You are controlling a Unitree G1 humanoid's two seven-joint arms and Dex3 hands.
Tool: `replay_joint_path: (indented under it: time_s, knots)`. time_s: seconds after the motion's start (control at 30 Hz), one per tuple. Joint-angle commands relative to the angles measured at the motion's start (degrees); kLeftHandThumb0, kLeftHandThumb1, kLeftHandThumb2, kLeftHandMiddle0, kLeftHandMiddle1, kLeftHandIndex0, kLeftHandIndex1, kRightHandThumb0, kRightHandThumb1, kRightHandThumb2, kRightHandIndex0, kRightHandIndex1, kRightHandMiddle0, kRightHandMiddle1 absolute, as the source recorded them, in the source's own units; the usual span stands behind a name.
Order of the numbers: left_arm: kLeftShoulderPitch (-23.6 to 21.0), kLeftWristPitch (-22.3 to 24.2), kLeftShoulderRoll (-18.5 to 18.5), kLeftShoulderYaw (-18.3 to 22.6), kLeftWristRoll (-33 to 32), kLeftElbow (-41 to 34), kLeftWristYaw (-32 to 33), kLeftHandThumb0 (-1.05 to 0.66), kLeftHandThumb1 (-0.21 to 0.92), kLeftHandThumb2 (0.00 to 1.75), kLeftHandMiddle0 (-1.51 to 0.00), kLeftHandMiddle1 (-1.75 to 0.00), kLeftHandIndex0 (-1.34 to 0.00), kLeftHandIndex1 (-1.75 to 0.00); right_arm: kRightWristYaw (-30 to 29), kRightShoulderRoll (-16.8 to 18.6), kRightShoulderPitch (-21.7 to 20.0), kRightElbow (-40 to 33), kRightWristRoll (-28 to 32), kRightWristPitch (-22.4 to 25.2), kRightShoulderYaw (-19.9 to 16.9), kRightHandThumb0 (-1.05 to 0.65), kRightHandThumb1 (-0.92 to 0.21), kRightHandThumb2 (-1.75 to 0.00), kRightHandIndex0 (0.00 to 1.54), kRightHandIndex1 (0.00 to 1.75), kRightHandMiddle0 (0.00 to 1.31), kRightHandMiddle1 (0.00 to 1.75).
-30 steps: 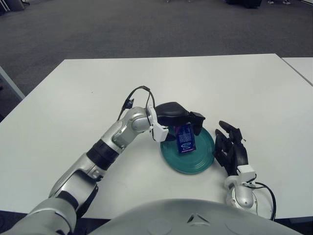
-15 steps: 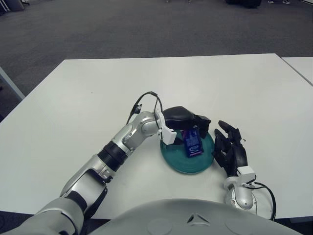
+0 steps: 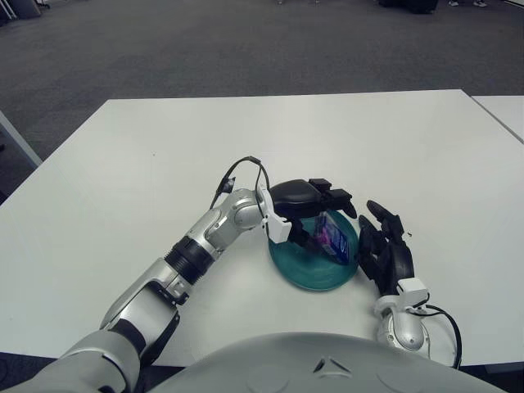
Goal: Put the gum into the plate.
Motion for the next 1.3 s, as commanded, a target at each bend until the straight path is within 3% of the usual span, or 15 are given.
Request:
replay_joint_path:
  time_s: [0.0,0.23,0.9,1.13,1.27]
  knots:
    - [-1.2,-1.6,0.9,0.6,0.0,1.1,0.7,-1.05,0.92,0.17,0.0,-0.04,0.0,-0.18,-0.1,0.3,4.4,1.7,0.4,3.1,-0.2,-0.74,-0.92,-0.81,0.33,0.2,0.0,0.7]
    - [-1.4,-2.8,1.1,0.8,-1.0,1.9,-0.2,-1.05,0.92,0.14,0.0,0.0,0.0,-0.01,-0.2,0.3,4.3,2.1,0.4,2.6,-0.2,-0.71,-0.92,-0.81,0.33,0.2,0.0,0.71]
    - [-0.3,-1.8,2.0,1.5,-1.6,2.0,-0.5,-1.05,0.9,0.07,0.0,0.0,0.0,0.0,-0.7,-0.4,3.6,3.2,-1.2,1.6,-0.2,-0.67,-0.92,-0.82,0.35,0.2,0.0,0.72]
    - [0.6,-0.9,2.8,3.9,-2.9,1.7,0.2,-1.05,0.92,0.08,0.0,0.0,0.0,0.0,-0.7,-0.4,3.3,3.6,-1.2,1.3,-0.4,-0.67,-0.92,-0.81,0.37,0.2,0.0,0.77]
    - [2.9,2.4,2.7,7.1,-6.2,0.6,0.8,-1.05,0.92,0.13,0.0,0.0,0.0,0.0,-0.7,-0.3,3.7,3.4,-1.3,1.2,-0.2,-0.68,-0.92,-0.81,0.38,0.21,0.0,0.79]
